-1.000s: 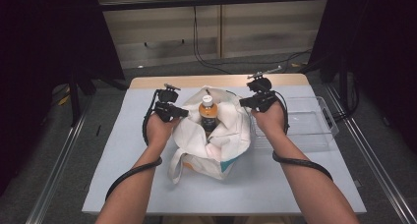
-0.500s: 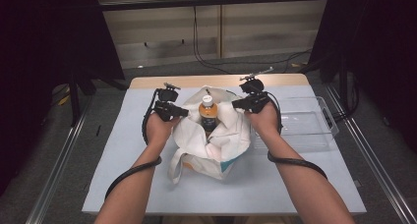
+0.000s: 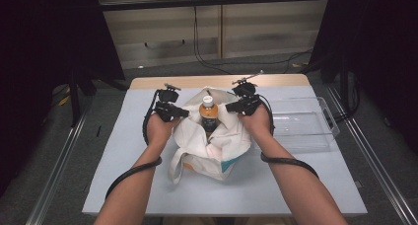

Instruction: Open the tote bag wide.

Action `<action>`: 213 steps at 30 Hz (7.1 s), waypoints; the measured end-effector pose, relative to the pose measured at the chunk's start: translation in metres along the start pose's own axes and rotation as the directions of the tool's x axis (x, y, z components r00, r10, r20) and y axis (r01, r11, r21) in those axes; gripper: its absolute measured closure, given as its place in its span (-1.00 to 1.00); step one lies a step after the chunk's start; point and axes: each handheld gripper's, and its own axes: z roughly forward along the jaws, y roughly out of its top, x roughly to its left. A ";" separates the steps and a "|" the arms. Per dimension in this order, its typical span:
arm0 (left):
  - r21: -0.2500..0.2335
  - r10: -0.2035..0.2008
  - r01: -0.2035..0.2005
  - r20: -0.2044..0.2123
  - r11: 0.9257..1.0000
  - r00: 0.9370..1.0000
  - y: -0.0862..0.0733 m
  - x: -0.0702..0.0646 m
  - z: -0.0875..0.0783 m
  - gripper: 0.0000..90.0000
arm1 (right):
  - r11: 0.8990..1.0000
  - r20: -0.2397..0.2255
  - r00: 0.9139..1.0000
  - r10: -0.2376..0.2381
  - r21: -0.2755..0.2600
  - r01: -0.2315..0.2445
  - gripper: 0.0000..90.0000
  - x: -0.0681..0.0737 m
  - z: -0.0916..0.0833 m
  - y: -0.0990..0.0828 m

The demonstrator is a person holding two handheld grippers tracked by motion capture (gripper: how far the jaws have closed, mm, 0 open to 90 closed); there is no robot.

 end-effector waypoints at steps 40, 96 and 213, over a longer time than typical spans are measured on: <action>0.028 -0.010 0.011 -0.016 1.000 1.000 -0.016 0.013 0.026 0.98 | 0.996 0.091 0.995 0.043 0.077 -0.050 1.00 -0.009 0.030 -0.021; -0.041 0.068 -0.068 0.014 0.997 0.998 -0.016 -0.022 -0.010 0.93 | 0.999 0.032 0.999 0.038 0.009 -0.038 1.00 0.004 -0.007 -0.050; -0.104 0.034 -0.033 0.011 0.994 0.999 -0.040 -0.006 -0.045 0.20 | 0.999 0.065 0.998 0.007 -0.054 -0.003 0.26 0.025 -0.013 -0.066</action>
